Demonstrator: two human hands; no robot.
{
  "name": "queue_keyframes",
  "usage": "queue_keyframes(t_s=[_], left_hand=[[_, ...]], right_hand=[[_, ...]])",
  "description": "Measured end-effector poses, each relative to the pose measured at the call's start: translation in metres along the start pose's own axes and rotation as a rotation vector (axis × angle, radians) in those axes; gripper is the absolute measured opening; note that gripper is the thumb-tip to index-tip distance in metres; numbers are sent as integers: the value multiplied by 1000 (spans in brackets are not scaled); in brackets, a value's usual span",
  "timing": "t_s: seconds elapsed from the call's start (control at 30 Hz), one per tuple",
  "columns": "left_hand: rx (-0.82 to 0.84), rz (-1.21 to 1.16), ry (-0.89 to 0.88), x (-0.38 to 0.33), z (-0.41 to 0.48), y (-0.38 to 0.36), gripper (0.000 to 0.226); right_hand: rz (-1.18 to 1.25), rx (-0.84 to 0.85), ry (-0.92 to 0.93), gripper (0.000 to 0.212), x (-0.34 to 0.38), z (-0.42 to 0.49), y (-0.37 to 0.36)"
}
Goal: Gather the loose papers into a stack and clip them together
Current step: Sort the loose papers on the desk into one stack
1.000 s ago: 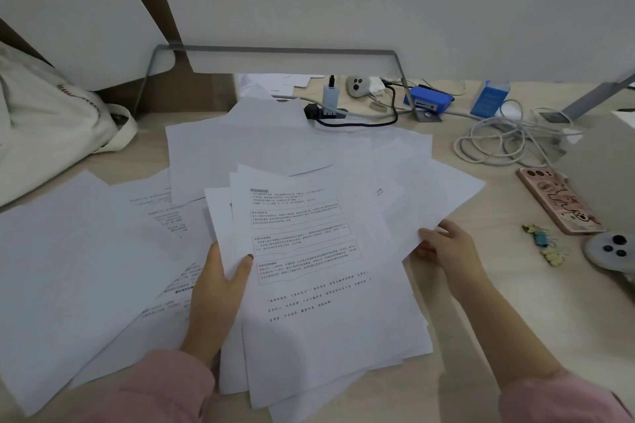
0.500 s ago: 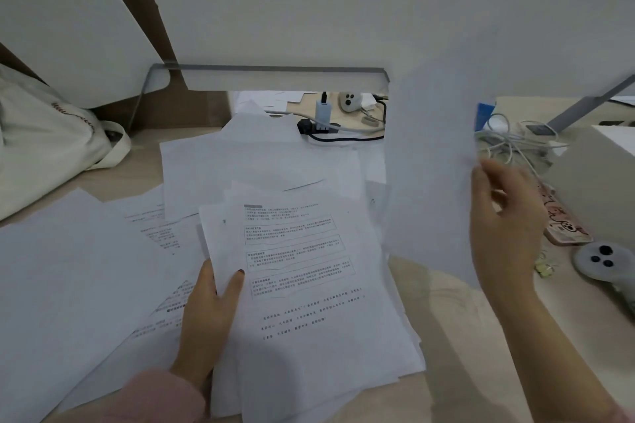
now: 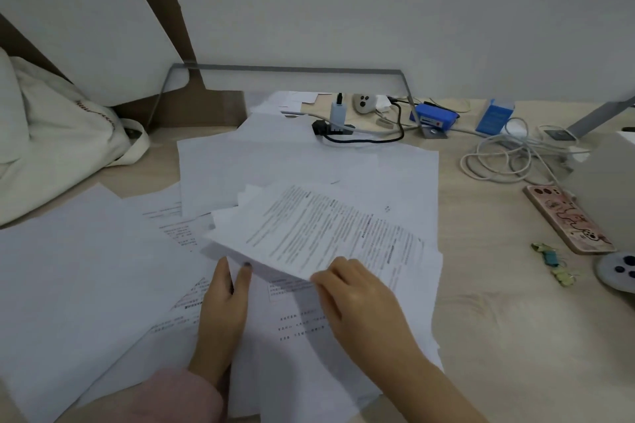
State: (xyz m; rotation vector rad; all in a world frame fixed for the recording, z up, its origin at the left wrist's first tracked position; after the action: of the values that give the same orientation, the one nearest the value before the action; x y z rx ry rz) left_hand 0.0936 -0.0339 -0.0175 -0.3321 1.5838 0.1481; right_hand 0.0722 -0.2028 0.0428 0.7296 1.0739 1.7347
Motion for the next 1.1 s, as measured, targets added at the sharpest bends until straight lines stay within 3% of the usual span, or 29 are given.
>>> queue_keyframes(t_s=[0.2, 0.27, 0.37, 0.43, 0.5, 0.57, 0.73, 0.87, 0.97, 1.1], left_hand=[[-8, -169, 23, -5, -3, -3, 25], [37, -103, -8, 1, 0, 0, 32], [58, 1, -32, 9, 4, 5, 17], [43, 30, -42, 11, 5, 7, 9], [44, 25, -40, 10, 4, 6, 15], [56, 4, -28, 8, 4, 4, 17], [67, 4, 7, 10, 5, 3, 26], [66, 59, 14, 10, 3, 3, 33], [71, 89, 4, 10, 3, 4, 32], [87, 103, -9, 9, 3, 5, 39]], right_hand=[[-18, 104, -48, 12, 7, -14, -33], [-15, 117, -77, 20, 4, -17, -35], [-138, 112, -81, 12, -7, -17, -30], [-184, 130, -163, 25, -21, -17, -23], [-197, 95, -272, 22, -41, -20, -18], [-87, 42, -378, 22, -59, -27, -13], [596, 48, -821, 22, -98, -42, -13], [863, -40, -1125, 6, -126, -52, -20], [922, 19, -1178, 8, -141, -56, -25], [881, 122, -1093, 16, -152, -55, -23]])
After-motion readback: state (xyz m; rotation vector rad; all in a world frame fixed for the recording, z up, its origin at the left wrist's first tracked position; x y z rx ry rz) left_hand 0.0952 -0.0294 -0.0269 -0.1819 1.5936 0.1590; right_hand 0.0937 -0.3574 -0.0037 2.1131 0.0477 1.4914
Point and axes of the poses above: each hand's wrist, its own z-axis towards the middle knuckle, its own y-axis out of the back of the hand, x = y × z, the point moved 4 cm from there along z, towards the middle knuckle, and after that the axes turned 14 degrees about -z, right-handed, at the moved point
